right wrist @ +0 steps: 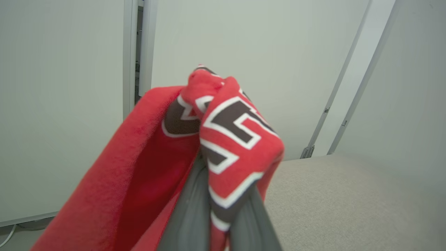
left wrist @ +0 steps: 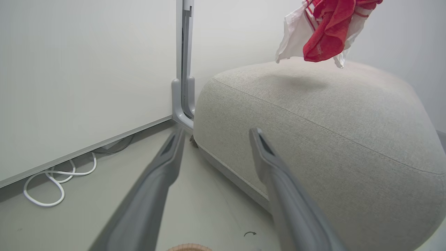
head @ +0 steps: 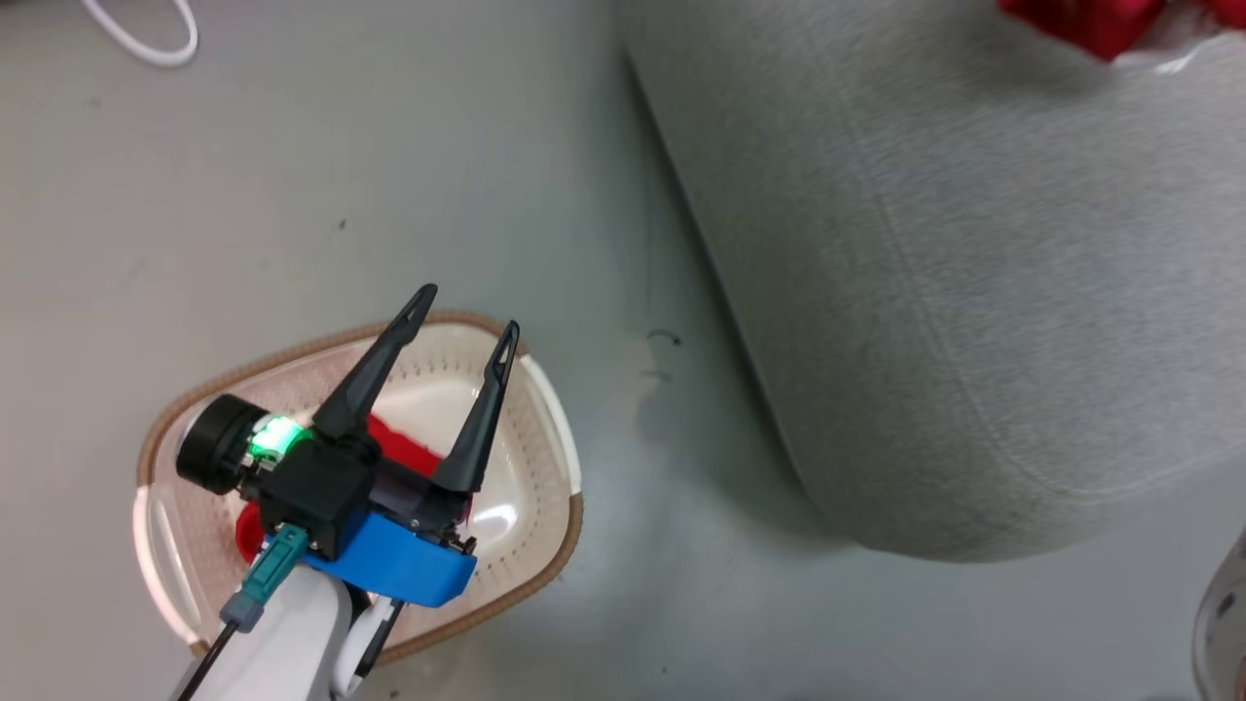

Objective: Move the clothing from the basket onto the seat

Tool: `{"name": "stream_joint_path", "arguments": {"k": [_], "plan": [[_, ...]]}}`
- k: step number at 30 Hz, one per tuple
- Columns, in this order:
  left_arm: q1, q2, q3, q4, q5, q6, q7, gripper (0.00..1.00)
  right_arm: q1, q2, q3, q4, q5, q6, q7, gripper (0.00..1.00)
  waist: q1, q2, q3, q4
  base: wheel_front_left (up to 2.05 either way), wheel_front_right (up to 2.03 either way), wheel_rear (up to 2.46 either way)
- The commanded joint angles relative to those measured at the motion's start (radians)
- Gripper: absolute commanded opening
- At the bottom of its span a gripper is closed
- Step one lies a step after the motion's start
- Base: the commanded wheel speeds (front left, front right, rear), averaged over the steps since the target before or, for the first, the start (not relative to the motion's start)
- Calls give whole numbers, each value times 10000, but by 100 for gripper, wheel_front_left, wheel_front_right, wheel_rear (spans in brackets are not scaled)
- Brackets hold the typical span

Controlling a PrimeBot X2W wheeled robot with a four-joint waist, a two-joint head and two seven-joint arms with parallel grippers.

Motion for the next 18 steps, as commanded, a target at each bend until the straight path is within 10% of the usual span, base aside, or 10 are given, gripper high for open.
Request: {"name": "stream_joint_path", "arguments": {"k": [1, 12, 15, 18], "plan": [[-212, 98, 21, -149, 74, -62, -22, 100, -334, -109, -163, 129, -178, 5, -29, 0, -3, 0, 1046, 694, 0, 0, 0], [-286, 280, 105, -874, 168, 180, -31, 100, -721, -905, -1999, 2129, -1262, 3, -123, 0, -3, 0, 2006, 1177, 0, 0, 0], [-274, 263, 108, -829, 120, 179, -37, 100, -589, -722, -2277, 2724, -1439, 3, -143, 85, -3, 0, 1981, 1221, 0, 0, 0], [-195, 193, 13, -690, 94, 169, -40, 100, -561, -714, -2430, 3204, -1579, 3, -198, 100, -3, 0, 1876, 1215, 0, 0, 0]]}}
